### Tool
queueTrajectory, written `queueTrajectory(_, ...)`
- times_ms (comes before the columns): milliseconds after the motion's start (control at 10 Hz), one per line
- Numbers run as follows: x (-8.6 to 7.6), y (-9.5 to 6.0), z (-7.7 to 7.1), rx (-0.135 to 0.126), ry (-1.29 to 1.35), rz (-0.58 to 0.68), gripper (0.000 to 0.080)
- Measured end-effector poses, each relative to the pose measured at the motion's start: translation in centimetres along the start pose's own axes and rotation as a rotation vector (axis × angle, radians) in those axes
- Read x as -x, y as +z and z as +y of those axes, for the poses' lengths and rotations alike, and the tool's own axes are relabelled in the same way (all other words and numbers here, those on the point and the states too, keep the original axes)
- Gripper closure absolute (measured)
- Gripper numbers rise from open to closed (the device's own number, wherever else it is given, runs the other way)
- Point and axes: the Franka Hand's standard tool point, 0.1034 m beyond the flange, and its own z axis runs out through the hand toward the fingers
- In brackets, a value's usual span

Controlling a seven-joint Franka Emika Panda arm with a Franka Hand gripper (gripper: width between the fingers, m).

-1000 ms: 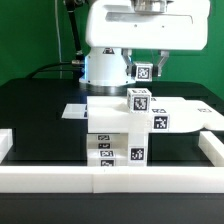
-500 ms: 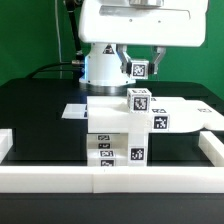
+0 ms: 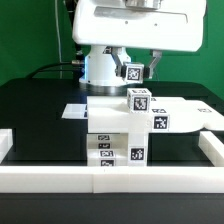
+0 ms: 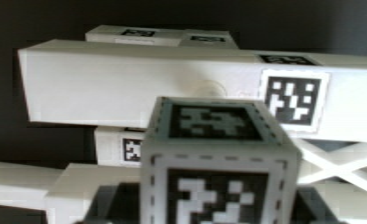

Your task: Assemble chair

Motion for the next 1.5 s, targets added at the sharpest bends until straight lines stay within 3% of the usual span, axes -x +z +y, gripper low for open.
queueTrajectory(1100,0.19,0.81,0.43,0.014,0.004,-0.012,0.0519)
queueTrajectory(1500,0.41,1.07,-0.03,0.013,0.017,-0.017,0.0519)
